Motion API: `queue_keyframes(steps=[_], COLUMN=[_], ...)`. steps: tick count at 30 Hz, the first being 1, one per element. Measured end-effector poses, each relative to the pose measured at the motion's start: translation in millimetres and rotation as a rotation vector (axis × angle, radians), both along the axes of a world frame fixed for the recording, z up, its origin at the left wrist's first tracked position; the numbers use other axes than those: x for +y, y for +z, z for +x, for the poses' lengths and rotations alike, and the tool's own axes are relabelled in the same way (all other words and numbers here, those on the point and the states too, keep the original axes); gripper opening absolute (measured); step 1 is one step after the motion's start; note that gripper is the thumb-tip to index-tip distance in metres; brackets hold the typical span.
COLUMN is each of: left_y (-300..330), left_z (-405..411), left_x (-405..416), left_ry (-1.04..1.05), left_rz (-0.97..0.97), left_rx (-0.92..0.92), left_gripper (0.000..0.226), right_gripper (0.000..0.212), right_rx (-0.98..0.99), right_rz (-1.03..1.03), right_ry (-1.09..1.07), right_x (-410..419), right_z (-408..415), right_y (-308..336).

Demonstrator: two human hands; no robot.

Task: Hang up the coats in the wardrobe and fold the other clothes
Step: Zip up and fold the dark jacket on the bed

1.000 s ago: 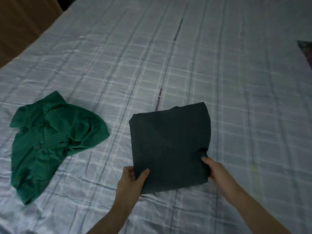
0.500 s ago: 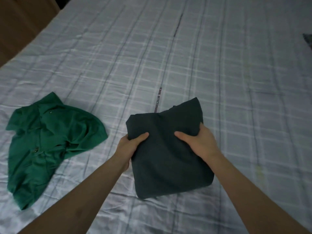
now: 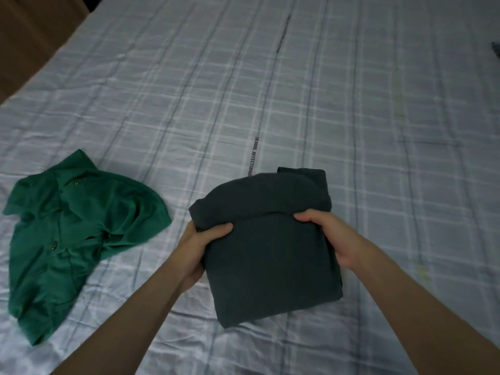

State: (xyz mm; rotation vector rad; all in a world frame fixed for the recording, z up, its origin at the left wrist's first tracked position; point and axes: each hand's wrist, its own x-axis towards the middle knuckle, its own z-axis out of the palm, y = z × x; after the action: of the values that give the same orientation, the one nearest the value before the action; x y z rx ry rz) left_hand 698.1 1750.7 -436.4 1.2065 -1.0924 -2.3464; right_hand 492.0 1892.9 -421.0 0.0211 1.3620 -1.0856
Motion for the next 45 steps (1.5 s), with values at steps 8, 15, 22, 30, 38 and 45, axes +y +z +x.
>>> queue_keyframes(steps=[8,15,22,30,38,45], left_y=[-9.4,-28.8,-9.4,-58.2,-20.6,-85.2], left_z=[-52.5,-74.3,-27.8,-29.8,-3.4,14.2], left_x=[-19.1,-25.8,-24.7,-35.6,48.4,91.4], left_ry=[-0.034,0.012,-0.039,0.203,-0.527,-0.829], left_rz=[-0.004,-0.087,0.200,-0.463,-1.802,-1.677], left_rx=[-0.080,-0.317,0.029,-0.578,-0.279,-0.626], left_gripper=[0.035,0.033,0.039,0.070,0.025,0.099], right_gripper=[0.037,0.026,0.026,0.087,0.043,0.108], right_rx=[0.279,1.060,0.307,1.435,1.742,1.740], right_rz=[-0.006,0.264,-0.232,0.372,-0.424,-0.102], right_ry=[-0.166,0.151,-0.151,0.257,0.578,1.272], right_x=[-12.6,-42.2,-29.4,-64.1,26.2,86.5], right_z=[-37.5,-52.4,-44.9,-34.3,25.7,20.0], right_y=[-20.8,-56.9,-25.8,-69.1,-13.3,-60.4])
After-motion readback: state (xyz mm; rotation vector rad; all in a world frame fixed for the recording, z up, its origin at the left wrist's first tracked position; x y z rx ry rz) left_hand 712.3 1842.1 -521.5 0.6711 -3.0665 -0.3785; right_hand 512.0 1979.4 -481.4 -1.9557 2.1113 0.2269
